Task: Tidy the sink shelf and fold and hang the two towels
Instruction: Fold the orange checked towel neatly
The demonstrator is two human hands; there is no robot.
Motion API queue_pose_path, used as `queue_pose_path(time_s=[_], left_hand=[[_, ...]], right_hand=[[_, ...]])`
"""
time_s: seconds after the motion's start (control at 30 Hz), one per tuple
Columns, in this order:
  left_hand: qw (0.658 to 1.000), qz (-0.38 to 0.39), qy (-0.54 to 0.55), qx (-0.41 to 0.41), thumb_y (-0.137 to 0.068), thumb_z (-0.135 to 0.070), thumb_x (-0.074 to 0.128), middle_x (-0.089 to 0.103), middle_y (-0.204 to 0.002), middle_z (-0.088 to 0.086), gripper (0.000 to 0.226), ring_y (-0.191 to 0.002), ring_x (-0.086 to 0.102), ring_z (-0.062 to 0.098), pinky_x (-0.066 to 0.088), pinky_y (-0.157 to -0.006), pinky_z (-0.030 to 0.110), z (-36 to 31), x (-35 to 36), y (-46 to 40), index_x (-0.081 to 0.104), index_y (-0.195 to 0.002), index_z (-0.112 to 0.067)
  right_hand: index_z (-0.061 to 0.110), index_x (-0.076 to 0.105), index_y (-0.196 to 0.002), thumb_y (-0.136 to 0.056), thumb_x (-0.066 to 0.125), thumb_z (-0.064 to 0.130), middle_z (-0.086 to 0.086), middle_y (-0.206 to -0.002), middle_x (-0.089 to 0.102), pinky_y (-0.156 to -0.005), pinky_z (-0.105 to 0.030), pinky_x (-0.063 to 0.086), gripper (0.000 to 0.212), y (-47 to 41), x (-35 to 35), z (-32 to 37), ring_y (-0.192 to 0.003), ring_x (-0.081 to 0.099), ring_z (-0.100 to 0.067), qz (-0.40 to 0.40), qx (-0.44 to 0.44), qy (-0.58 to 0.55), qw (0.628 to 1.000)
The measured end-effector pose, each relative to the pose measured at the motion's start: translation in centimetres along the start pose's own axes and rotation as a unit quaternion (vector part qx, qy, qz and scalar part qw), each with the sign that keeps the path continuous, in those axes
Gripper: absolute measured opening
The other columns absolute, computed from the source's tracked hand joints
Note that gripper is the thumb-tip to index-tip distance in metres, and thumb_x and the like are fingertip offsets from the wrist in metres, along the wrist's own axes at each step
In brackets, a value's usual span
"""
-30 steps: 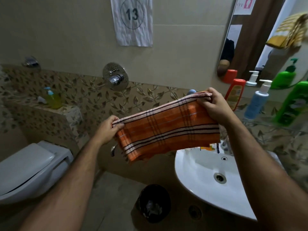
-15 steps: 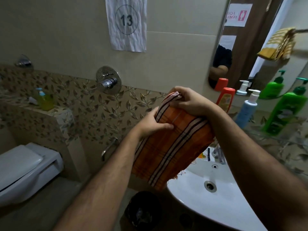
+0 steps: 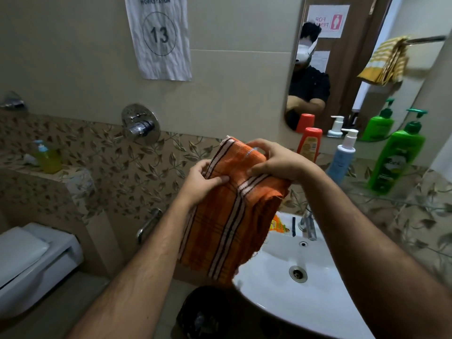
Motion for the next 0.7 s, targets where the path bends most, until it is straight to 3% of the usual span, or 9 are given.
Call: queue_pose_path(time_s=[0.07, 0.13, 0.2, 0.27, 0.37, 0.47, 0.53, 0.63, 0.7], left_hand=[[0.991, -0.116, -0.059, 0.041, -0.068, -0.031, 0.086, 0.063, -0.100, -0.001, 0.056, -0.085, 0.061, 0.006, 0.053, -0.083, 0.028, 0.3, 0.6, 0.3, 0.060, -0.116, -0.016], [0.981, -0.163, -0.056, 0.085, -0.067, -0.066, 0.073, 0.064, -0.104, -0.004, 0.067, -0.093, 0.063, 0.010, 0.056, -0.086, 0.034, -0.3, 1.6, 1.5, 0.061, -0.115, -0.022], [0.989, -0.104, -0.004, 0.102, -0.064, -0.089, 0.051, 0.066, -0.114, -0.002, 0.086, -0.105, 0.064, 0.012, 0.055, -0.088, 0.034, -1.3, 3.2, 2.9, 0.059, -0.121, -0.025], [0.995, -0.014, 0.021, 0.100, -0.054, -0.096, 0.045, 0.059, -0.129, -0.001, 0.111, -0.115, 0.060, 0.009, 0.053, -0.090, 0.025, -2.3, 5.0, 3.6, 0.047, -0.137, -0.023], [0.993, 0.056, -0.002, 0.105, -0.053, -0.084, 0.065, 0.053, -0.138, -0.004, 0.113, -0.124, 0.053, 0.007, 0.047, -0.099, 0.024, -3.4, 6.7, 3.7, 0.033, -0.147, -0.028], [0.997, 0.009, 0.058, 0.055, -0.073, -0.041, 0.080, 0.068, -0.113, -0.010, 0.049, -0.108, 0.064, 0.009, 0.051, -0.099, 0.040, -3.9, 7.9, 3.2, 0.058, -0.117, -0.037], [0.994, -0.076, 0.070, 0.030, -0.084, -0.040, 0.072, 0.073, -0.099, -0.008, 0.025, -0.098, 0.069, 0.011, 0.055, -0.090, 0.035, -3.8, 8.4, 2.8, 0.068, -0.107, -0.030], [0.987, -0.119, 0.095, -0.054, -0.093, -0.048, 0.058, 0.076, -0.082, -0.003, 0.035, -0.080, 0.073, 0.011, 0.056, -0.071, 0.023, -4.0, 8.6, 2.3, 0.075, -0.088, -0.019], [0.982, -0.120, 0.104, -0.100, -0.092, -0.053, 0.055, 0.076, -0.078, 0.005, 0.049, -0.077, 0.074, 0.020, 0.058, -0.075, 0.031, -4.0, 8.5, 2.1, 0.076, -0.073, -0.013]], right_hand=[[0.030, 0.047, -0.134, -0.079, 0.077, 0.015, -0.001, -0.115, 0.060, -0.078, -0.032, 0.057, 0.065, -0.3, 0.6, 0.5, -0.098, 0.064, -0.017, -0.040, 0.002, -0.082, 0.996], [0.030, 0.046, -0.134, -0.079, 0.076, 0.013, -0.001, -0.107, 0.058, -0.074, -0.036, 0.060, 0.064, -0.8, 1.2, 1.0, -0.093, 0.066, -0.023, -0.080, 0.024, -0.145, 0.986], [0.027, 0.045, -0.134, -0.078, 0.075, 0.014, -0.005, -0.108, 0.058, -0.077, -0.042, 0.060, 0.065, -1.2, 1.4, 1.3, -0.092, 0.067, -0.027, -0.128, 0.042, -0.166, 0.977], [0.021, 0.042, -0.135, -0.078, 0.076, 0.022, -0.008, -0.112, 0.058, -0.084, -0.045, 0.059, 0.066, -1.6, 1.2, 1.2, -0.094, 0.067, -0.026, -0.166, 0.046, -0.169, 0.970], [0.018, 0.033, -0.145, -0.088, 0.065, 0.047, -0.011, -0.115, 0.060, -0.082, -0.044, 0.060, 0.072, -1.5, 0.5, 1.2, -0.094, 0.070, -0.026, -0.169, 0.043, -0.208, 0.962], [0.022, 0.037, -0.131, -0.098, 0.041, 0.057, -0.023, -0.106, 0.064, -0.065, -0.039, 0.060, 0.049, -0.9, -0.2, 1.1, -0.085, 0.072, -0.030, -0.099, 0.038, -0.315, 0.943], [0.012, 0.044, -0.130, -0.099, 0.048, 0.046, -0.022, -0.107, 0.066, -0.063, -0.035, 0.059, 0.046, -0.4, -0.2, 0.3, -0.084, 0.071, -0.025, -0.087, 0.020, -0.308, 0.947], [0.008, 0.055, -0.129, -0.090, 0.069, 0.017, -0.020, -0.108, 0.070, -0.067, -0.035, 0.060, 0.043, -0.2, 0.5, -1.6, -0.088, 0.071, -0.024, -0.107, -0.045, -0.260, 0.959], [0.009, 0.062, -0.122, -0.084, 0.075, 0.018, -0.011, -0.102, 0.074, -0.077, -0.039, 0.061, 0.041, 0.0, 1.0, -2.4, -0.092, 0.072, -0.023, -0.134, -0.066, -0.208, 0.967]])
Point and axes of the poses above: each hand's wrist, its own y-axis away from the middle knuckle, its own x-axis out of the palm, z = x × y, the point moved 1 cm from there along -y, towards the middle knuckle
